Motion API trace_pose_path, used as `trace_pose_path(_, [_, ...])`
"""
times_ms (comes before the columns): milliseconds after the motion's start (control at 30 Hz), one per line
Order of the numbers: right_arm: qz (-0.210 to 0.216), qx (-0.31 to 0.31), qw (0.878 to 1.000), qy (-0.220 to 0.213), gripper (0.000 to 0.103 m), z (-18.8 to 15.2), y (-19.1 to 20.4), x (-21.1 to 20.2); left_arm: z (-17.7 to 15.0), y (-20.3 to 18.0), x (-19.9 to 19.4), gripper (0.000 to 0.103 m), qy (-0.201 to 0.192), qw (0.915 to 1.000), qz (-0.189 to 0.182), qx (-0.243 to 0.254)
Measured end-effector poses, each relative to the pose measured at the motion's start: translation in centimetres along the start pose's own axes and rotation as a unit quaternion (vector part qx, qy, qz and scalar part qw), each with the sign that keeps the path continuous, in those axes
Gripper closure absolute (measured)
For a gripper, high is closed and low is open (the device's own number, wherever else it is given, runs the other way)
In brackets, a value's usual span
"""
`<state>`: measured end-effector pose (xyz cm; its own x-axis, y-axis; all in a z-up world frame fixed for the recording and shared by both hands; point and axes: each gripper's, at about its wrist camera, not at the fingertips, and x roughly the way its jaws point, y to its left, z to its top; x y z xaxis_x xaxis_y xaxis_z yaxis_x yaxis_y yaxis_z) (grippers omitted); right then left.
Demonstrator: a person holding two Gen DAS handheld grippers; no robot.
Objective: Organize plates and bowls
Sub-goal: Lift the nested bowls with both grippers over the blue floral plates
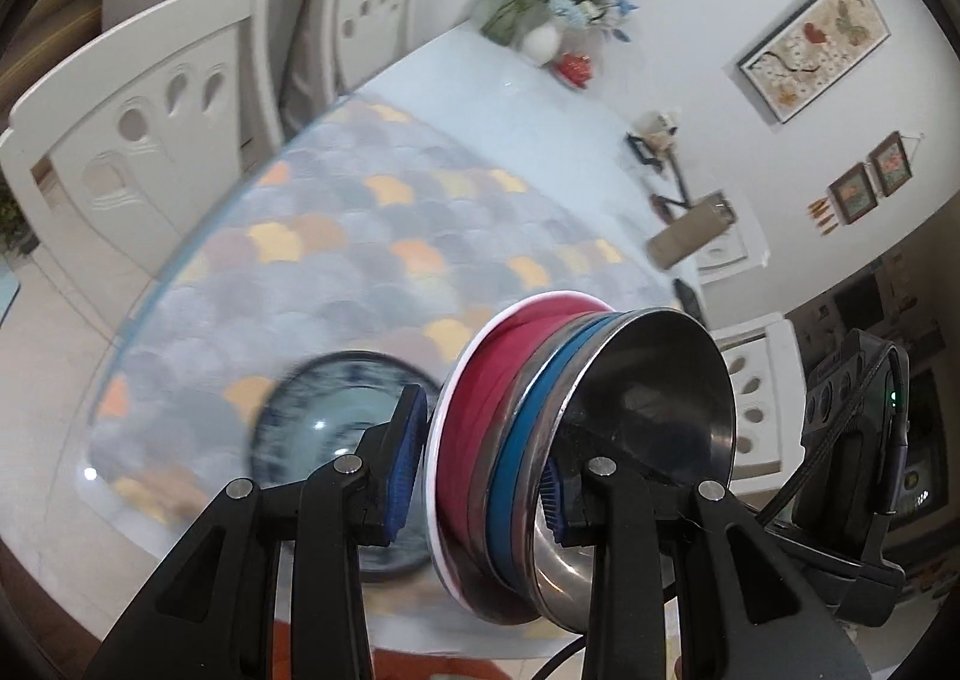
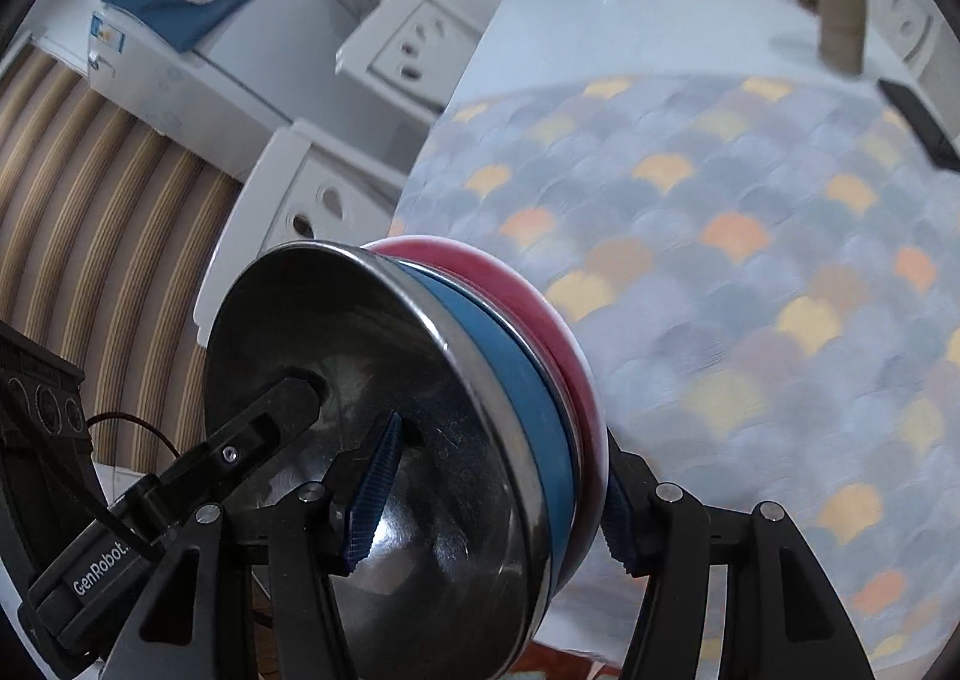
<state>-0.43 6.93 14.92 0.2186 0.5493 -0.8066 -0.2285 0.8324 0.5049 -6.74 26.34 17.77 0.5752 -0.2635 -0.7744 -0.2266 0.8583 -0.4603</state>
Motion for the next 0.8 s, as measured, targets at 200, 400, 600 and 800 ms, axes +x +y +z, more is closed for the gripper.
trace_pose_path(200, [-0.029,0.033,0.998,0.043,0.045,-0.9,0.9,5.4,0.1,4.7,3.1,0.073,0.059,0.9982,-0.005,-0.01])
trace_pose_path(400, [-0.052,0.075,0.993,0.069,0.045,-1.3,-0.2,8.5,0.1,6.6,5.9,0.073,0.105,0.9944,-0.012,-0.001])
trace_pose_path(600, [-0.074,0.091,0.99,0.072,0.045,-1.5,-0.5,9.2,0.3,7.4,7.6,0.073,0.13,0.9911,-0.026,0.004])
trace_pose_path(800, [-0.073,0.105,0.988,0.082,0.045,-1.5,-1.2,10.3,0.2,8.4,8.5,0.073,0.146,0.9889,-0.027,-0.003])
